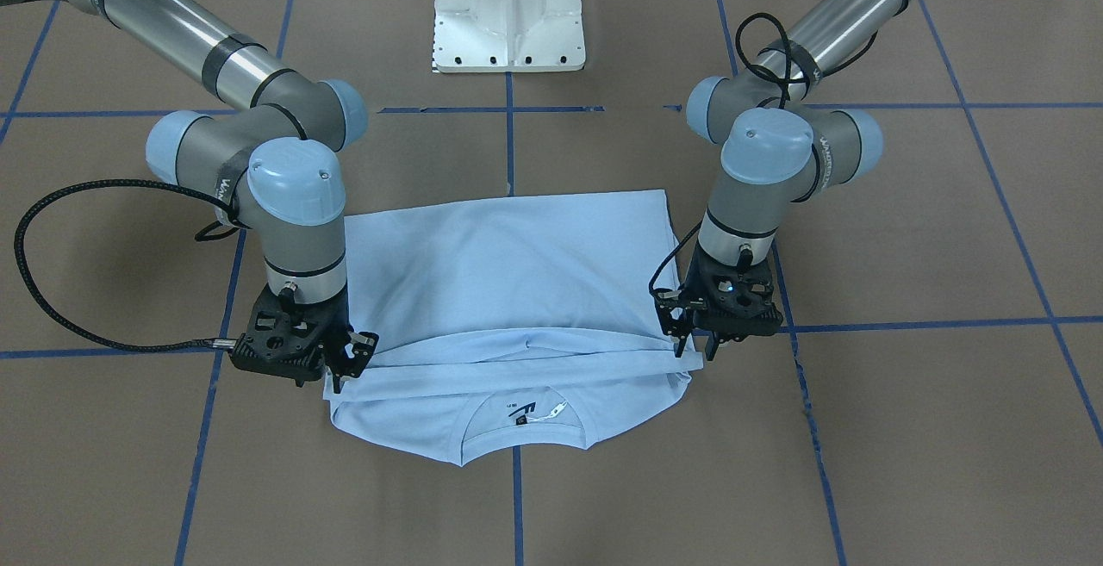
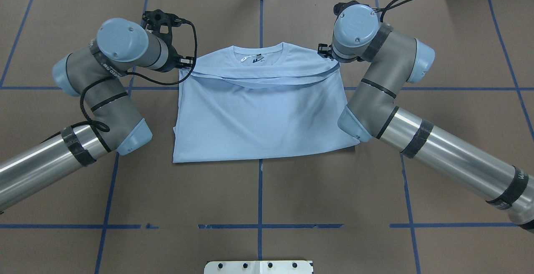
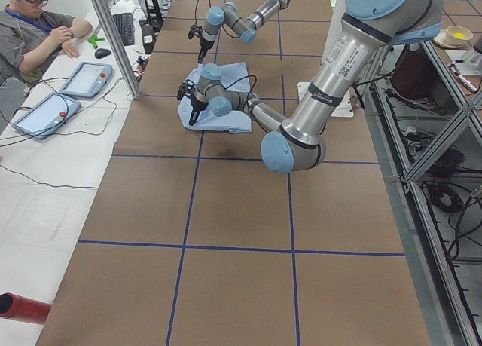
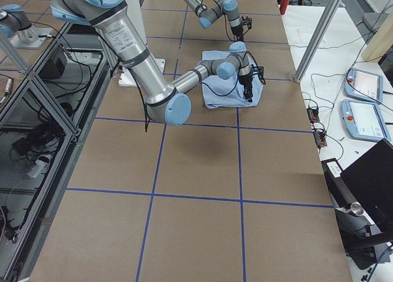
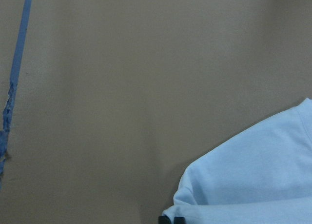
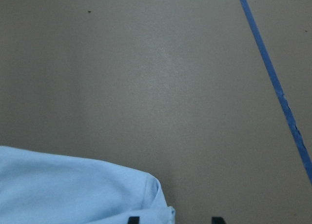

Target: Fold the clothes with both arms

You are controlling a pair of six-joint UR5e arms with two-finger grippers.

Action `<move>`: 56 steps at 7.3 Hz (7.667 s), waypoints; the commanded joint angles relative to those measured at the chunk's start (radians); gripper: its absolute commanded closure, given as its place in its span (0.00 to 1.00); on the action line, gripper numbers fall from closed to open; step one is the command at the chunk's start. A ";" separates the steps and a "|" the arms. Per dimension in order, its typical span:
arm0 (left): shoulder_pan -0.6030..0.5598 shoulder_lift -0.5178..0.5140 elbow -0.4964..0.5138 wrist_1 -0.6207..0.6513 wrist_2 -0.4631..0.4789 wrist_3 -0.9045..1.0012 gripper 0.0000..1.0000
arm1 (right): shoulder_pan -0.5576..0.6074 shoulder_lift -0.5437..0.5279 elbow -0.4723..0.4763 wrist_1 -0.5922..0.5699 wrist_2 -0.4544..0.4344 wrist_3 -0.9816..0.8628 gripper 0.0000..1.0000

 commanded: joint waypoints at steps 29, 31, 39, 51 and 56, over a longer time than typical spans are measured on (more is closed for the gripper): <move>-0.198 -0.167 0.515 -0.284 0.089 0.338 0.01 | -0.038 -0.007 0.076 0.085 0.006 0.014 0.01; -0.198 -0.090 0.394 -0.297 0.026 0.330 0.00 | -0.110 0.051 0.063 0.077 -0.004 0.279 0.23; -0.198 -0.084 0.377 -0.300 0.026 0.324 0.00 | -0.247 0.093 -0.022 0.056 -0.063 0.459 0.42; -0.198 -0.079 0.371 -0.317 0.024 0.324 0.00 | -0.509 -0.348 0.674 -0.231 -0.253 0.585 1.00; -0.195 -0.081 0.359 -0.320 0.023 0.304 0.00 | -0.611 -0.387 0.702 -0.233 -0.366 0.495 0.00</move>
